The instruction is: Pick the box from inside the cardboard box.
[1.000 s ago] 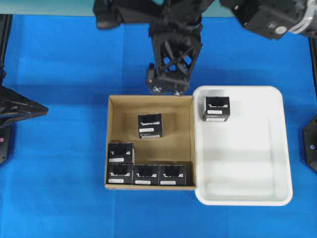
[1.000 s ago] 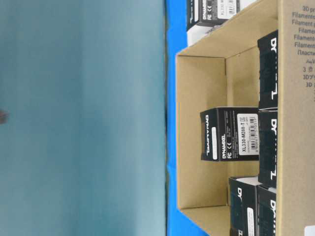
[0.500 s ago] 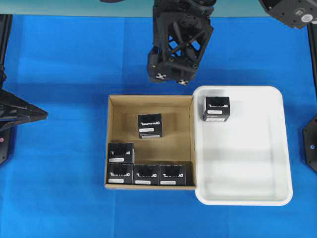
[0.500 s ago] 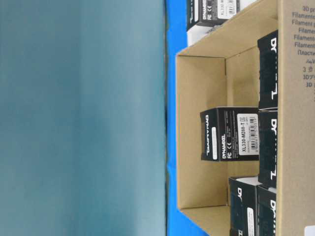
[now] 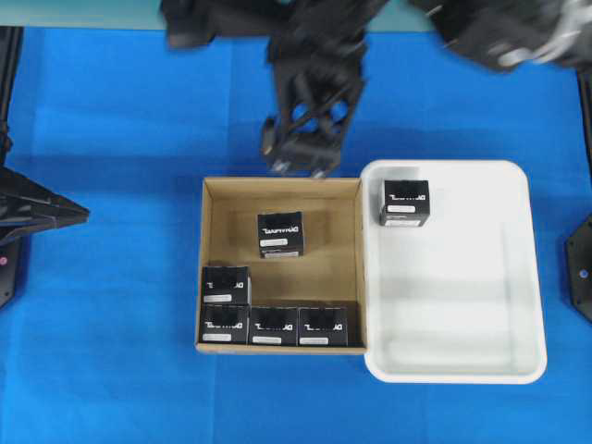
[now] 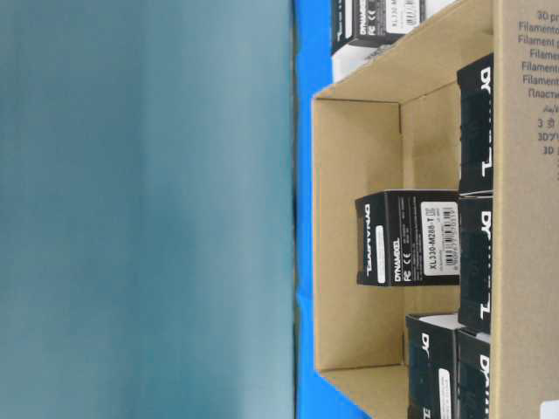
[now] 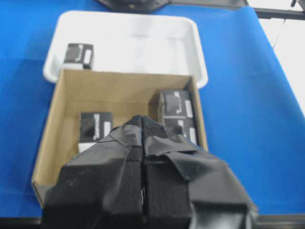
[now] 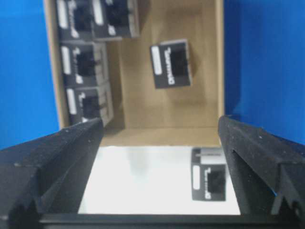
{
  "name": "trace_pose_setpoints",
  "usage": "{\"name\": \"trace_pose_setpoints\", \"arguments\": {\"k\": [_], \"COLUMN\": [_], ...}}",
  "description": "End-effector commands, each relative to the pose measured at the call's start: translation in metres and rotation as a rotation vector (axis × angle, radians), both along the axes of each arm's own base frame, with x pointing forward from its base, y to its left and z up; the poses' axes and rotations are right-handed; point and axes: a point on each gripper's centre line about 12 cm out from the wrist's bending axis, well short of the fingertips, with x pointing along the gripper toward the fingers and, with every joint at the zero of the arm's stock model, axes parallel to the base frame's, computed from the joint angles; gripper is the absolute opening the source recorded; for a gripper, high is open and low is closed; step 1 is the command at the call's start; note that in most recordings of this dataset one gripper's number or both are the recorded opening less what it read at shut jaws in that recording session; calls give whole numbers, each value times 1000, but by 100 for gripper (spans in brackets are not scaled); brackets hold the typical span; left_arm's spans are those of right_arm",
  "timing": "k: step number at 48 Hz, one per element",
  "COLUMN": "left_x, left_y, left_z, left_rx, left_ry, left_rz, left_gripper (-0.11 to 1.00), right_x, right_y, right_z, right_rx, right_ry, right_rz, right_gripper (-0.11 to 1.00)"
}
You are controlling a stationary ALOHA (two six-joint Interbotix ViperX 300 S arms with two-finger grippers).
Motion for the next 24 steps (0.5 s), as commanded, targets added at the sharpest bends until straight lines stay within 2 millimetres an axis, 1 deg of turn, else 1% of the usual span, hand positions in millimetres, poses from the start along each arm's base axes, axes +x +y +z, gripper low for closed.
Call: {"name": "trace_pose_setpoints", "arguments": {"k": [1, 6, 9, 11, 14, 24], "left_x": [0, 0, 0, 0, 1, 0], "left_y": [-1, -1, -1, -1, -1, -1], "left_z": [6, 6, 6, 6, 6, 6], "left_rx": [1, 1, 3, 4, 4, 9], "left_ry": [-17, -17, -15, -17, -14, -19], "left_rz": [-3, -3, -5, -5, -5, -6], "left_gripper": [-7, -7, -7, -7, -7, -7], "right_x": [10, 22, 26, 28, 29, 23], "right_y": [8, 11, 14, 16, 19, 17], "right_z": [-22, -51, -66, -80, -93, -150], "right_rx": [1, -9, -15, -15, -15, -29], "right_ry": [13, 11, 11, 22, 37, 93], "right_rz": [24, 66, 89, 102, 108, 85], "right_gripper": [99, 99, 99, 99, 99, 99]}}
